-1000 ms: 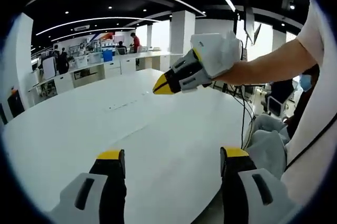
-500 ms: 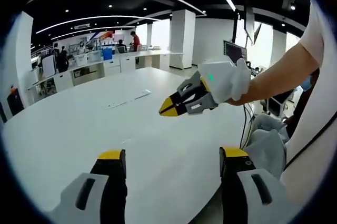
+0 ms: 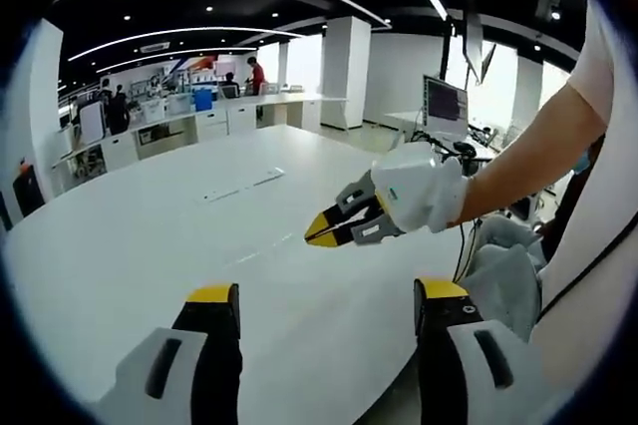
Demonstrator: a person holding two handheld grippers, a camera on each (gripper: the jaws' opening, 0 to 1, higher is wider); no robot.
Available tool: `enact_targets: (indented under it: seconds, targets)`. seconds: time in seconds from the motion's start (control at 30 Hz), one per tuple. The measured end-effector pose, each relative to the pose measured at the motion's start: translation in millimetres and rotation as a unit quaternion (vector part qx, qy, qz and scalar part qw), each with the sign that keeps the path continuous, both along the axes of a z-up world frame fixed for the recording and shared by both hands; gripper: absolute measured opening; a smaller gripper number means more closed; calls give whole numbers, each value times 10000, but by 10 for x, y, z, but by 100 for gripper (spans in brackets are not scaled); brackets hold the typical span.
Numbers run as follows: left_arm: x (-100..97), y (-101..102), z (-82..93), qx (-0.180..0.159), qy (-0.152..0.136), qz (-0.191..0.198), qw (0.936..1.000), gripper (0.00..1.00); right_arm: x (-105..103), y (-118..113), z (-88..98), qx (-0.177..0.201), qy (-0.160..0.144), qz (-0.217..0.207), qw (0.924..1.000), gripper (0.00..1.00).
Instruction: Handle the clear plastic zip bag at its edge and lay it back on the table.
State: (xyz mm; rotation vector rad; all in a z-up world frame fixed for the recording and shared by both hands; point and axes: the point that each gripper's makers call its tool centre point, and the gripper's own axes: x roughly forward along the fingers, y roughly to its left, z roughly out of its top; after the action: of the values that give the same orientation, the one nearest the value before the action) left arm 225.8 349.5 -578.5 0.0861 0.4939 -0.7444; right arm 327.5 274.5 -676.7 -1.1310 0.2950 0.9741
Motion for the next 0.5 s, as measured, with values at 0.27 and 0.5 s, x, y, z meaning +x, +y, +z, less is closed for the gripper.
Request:
enact_targets:
  seconds: [0.27, 0.5]
  targets:
    - [-13, -34, -12, 4, 30, -29, 10000, 69, 87, -2, -41, -45, -33, 67, 10000, 0]
    - [-10, -77, -25, 23, 58, -82, 9999, 69, 161, -16, -64, -108, -64, 67, 9999, 0]
